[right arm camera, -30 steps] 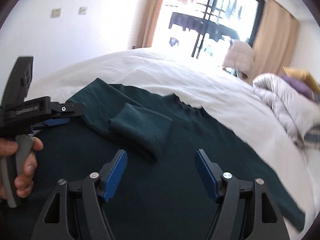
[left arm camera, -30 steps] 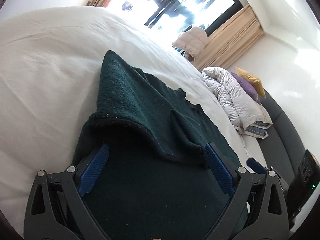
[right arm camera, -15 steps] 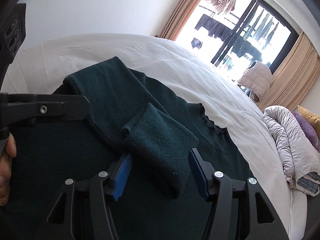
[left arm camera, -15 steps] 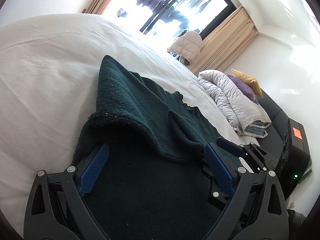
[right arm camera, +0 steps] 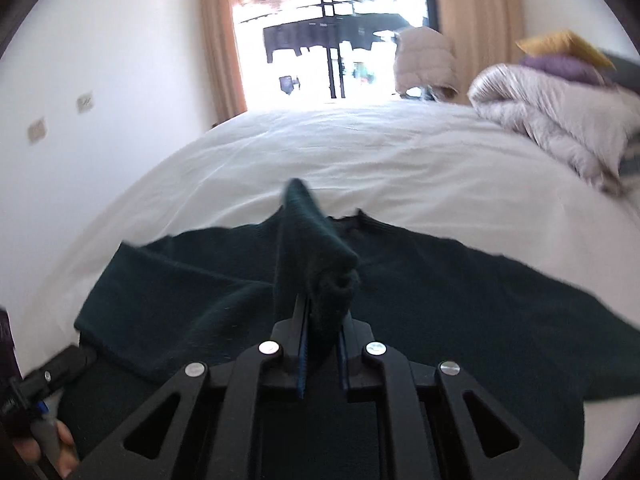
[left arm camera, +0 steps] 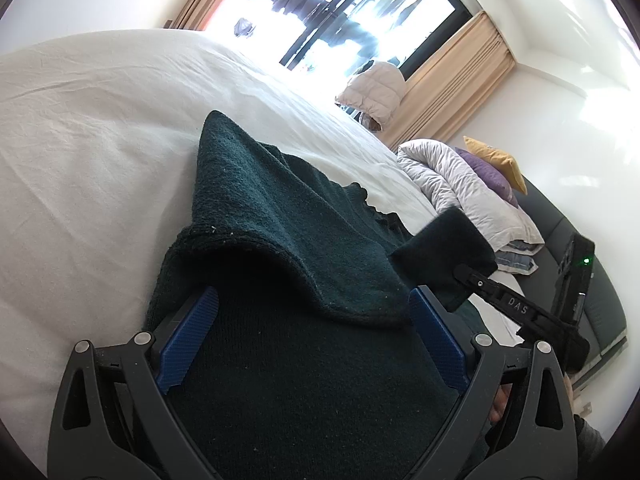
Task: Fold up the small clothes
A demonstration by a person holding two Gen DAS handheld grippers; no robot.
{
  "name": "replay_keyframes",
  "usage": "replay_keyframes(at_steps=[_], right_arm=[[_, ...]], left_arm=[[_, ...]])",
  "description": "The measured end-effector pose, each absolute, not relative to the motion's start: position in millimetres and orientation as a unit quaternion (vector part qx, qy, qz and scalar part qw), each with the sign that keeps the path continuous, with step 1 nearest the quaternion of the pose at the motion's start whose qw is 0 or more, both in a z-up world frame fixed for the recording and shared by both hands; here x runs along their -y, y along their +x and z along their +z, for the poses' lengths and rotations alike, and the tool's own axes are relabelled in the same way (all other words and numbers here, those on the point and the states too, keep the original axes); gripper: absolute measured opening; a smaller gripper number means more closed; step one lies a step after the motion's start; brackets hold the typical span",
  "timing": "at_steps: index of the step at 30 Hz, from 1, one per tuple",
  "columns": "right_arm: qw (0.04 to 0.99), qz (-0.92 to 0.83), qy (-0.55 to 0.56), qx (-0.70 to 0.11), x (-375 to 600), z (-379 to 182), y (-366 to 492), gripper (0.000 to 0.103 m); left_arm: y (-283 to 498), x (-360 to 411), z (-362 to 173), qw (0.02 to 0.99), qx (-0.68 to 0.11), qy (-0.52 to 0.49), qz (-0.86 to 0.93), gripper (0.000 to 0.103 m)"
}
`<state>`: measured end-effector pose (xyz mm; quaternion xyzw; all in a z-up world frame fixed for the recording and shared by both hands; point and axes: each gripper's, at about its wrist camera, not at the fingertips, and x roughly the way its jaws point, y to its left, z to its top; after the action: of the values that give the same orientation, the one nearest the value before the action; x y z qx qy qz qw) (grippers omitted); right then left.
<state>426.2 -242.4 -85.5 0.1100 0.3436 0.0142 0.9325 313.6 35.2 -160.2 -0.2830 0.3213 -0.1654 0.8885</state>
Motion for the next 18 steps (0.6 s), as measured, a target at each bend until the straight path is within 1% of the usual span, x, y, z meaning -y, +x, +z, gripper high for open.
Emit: replay_keyframes(at_steps=[3, 4, 6, 7, 8, 10, 14, 15, 18], right_arm=[[0.91, -0.011, 0.205, -0.359, 293, -108, 425, 0.013], [0.903, -0.002, 0.228, -0.364, 301, -115, 424, 0.018], [0.886, 0.0, 0.262, -0.383, 314, -126, 424, 0.042], [0.88, 0.003, 0.282, -0.382, 318, -131, 422, 0.064], [0.881, 0.008, 0.292, -0.373, 320, -132, 420, 0.069], [0.882, 0.022, 0.305, -0.359, 322, -131, 419, 0.07], [0.872, 0.037, 0.333, -0.358, 328, -133, 426, 0.07], [0.869, 0.041, 0.341, -0.356, 329, -134, 427, 0.069], [0.866, 0.044, 0.351, -0.353, 331, -139, 433, 0.058]], left_arm=[[312, -38, -158, 0.889, -0.321, -0.281, -0.165, 0.097], [312, -37, -157, 0.89, -0.321, -0.28, -0.164, 0.097], [314, -38, -157, 0.89, -0.323, -0.277, -0.162, 0.097], [314, -38, -157, 0.891, -0.323, -0.276, -0.162, 0.097], [314, -39, -156, 0.891, -0.324, -0.275, -0.161, 0.097], [315, -39, -155, 0.892, -0.326, -0.27, -0.159, 0.097], [315, -37, -152, 0.894, -0.328, -0.263, -0.155, 0.097], [315, -36, -152, 0.894, -0.329, -0.261, -0.154, 0.097], [315, -35, -152, 0.896, -0.33, -0.256, -0.151, 0.097]])
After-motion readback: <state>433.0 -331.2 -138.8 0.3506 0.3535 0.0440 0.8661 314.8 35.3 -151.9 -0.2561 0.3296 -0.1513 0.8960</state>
